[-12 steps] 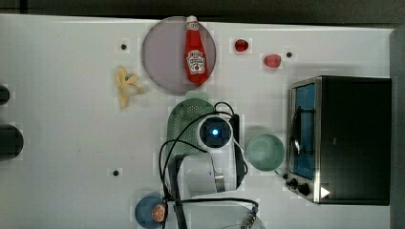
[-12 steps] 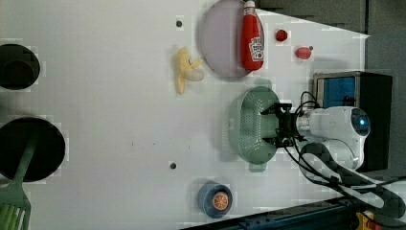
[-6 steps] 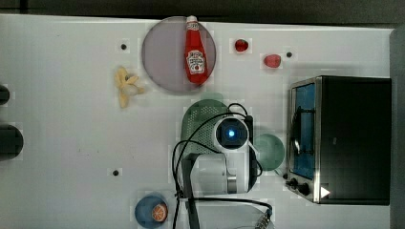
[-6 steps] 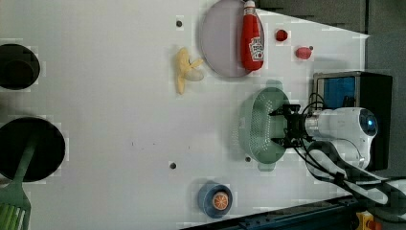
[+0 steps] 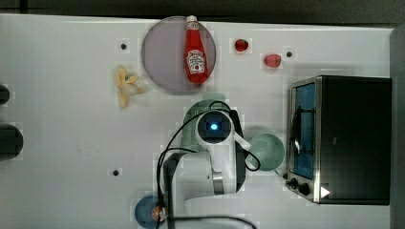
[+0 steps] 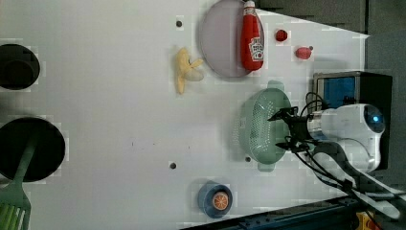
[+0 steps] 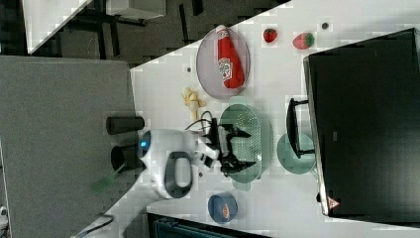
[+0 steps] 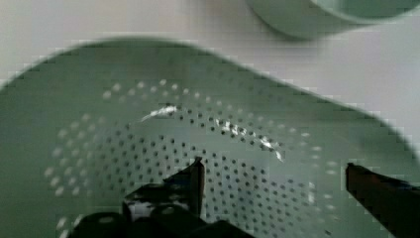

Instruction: Drag strainer left to right.

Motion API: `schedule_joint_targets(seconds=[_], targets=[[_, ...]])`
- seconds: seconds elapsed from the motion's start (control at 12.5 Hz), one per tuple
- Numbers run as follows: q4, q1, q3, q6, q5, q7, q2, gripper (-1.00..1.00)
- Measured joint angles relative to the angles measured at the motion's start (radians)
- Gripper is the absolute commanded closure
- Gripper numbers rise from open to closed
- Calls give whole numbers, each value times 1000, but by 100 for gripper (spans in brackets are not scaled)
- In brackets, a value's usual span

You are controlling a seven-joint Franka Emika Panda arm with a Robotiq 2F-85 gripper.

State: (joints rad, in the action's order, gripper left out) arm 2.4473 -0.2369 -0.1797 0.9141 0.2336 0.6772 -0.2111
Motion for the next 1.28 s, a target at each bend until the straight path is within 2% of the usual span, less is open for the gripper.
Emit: schedule_joint_targets(seconds=[0.16, 0.48, 0.72, 0.8, 1.04, 1.28], targets=[[-31, 10, -15, -150, -21, -94, 143, -100], [-258, 2, -8, -556, -280, -339, 391, -100], [-473, 15, 15, -784, -258, -496, 489, -100], [-527, 3, 15, -845, -252, -524, 512, -100], [-575, -6, 37, -969, -283, -566, 555, -100], [-576, -3, 29, -967, -257, -600, 521, -100]])
